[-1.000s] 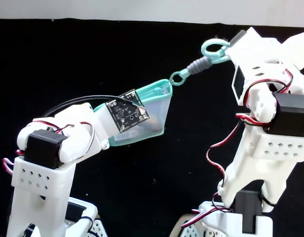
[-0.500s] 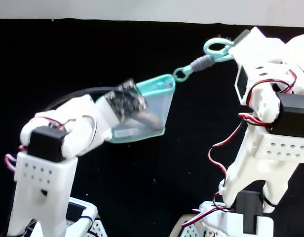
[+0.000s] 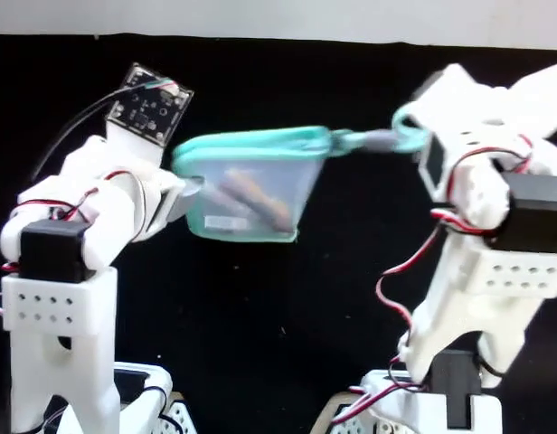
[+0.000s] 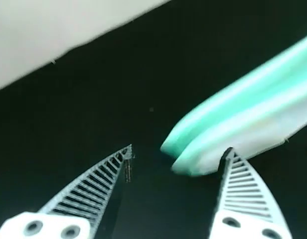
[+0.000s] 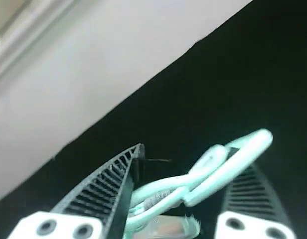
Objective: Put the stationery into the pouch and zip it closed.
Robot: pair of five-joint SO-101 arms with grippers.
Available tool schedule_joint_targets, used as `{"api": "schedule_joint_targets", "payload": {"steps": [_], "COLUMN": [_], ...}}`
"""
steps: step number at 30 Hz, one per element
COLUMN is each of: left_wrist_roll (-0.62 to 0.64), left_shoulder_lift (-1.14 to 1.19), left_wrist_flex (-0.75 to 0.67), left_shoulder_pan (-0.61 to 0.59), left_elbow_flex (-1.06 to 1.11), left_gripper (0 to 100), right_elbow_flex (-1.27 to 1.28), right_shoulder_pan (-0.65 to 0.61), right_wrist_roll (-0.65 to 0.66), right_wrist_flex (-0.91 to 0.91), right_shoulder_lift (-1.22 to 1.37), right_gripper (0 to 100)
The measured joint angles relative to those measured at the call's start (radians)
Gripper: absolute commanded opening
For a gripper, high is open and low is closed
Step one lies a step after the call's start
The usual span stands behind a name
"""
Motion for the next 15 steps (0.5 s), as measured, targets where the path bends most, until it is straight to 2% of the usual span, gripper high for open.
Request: {"api": "schedule_joint_targets", "payload": {"steps": [6,15], "left_wrist_roll": [0.000,0.000], "left_shoulder_lift": [0.000,0.000], "left_wrist_flex": [0.000,0.000], "left_shoulder_pan": [0.000,-0.002], "left_elbow_flex": [-0.021,-0.041], "left_gripper": [30,30], "right_elbow_flex": [0.000,0.000], "right_shoulder_pan": [-0.167,-0.212], "right_wrist_roll": [0.000,0.000], "right_wrist_flex": [0.000,0.009], "right_shoulder_lift": [0.008,0.049], "right_gripper": [30.2,30.2]}}
